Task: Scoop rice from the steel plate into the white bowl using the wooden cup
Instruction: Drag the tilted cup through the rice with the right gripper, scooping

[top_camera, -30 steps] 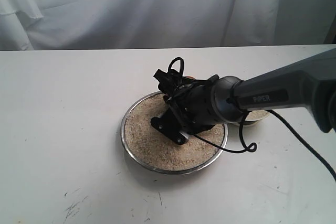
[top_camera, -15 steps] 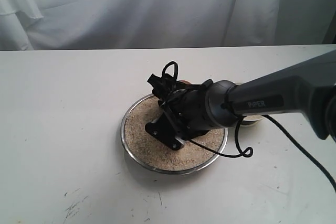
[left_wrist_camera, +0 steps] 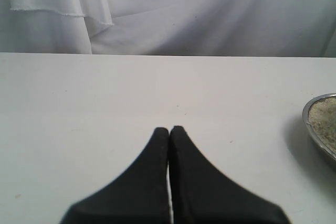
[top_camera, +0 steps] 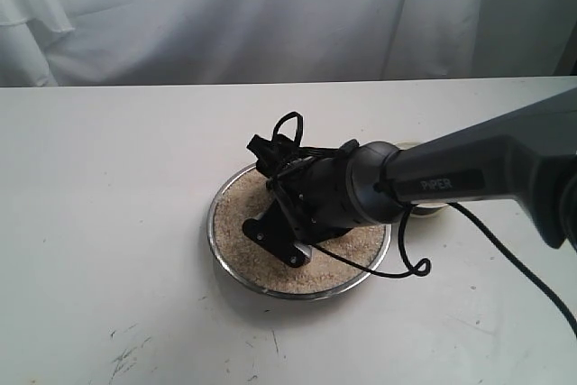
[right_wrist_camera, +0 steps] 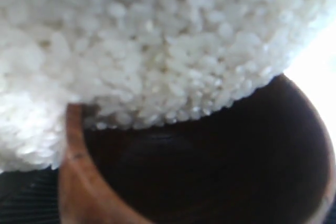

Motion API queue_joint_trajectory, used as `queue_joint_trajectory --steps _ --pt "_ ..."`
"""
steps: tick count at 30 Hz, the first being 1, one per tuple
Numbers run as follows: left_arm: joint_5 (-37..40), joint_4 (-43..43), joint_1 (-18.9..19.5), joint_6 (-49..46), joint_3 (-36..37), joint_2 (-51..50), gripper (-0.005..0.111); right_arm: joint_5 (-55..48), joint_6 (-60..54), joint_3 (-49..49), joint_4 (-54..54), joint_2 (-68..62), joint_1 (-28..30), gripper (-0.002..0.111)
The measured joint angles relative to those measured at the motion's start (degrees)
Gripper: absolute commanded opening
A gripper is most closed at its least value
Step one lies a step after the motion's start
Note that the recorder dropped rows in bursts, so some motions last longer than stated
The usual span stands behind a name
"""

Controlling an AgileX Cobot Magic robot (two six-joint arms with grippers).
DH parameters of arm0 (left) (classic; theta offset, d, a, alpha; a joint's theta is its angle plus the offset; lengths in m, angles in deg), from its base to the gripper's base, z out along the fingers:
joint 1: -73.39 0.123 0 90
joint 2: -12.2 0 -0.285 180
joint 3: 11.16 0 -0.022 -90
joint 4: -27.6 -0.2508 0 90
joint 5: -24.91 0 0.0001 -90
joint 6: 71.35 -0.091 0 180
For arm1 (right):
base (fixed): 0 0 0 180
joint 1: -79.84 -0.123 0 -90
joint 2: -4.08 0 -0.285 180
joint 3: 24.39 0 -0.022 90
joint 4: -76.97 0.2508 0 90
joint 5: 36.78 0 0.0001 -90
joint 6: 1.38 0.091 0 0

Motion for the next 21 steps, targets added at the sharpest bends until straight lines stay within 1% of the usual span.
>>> queue_joint_trajectory --steps 21 --pt "0.0 0.0 0.0 0.0 0.0 0.0 0.0 2.8 -0.6 -0.1 8.8 0.6 0.0 0.0"
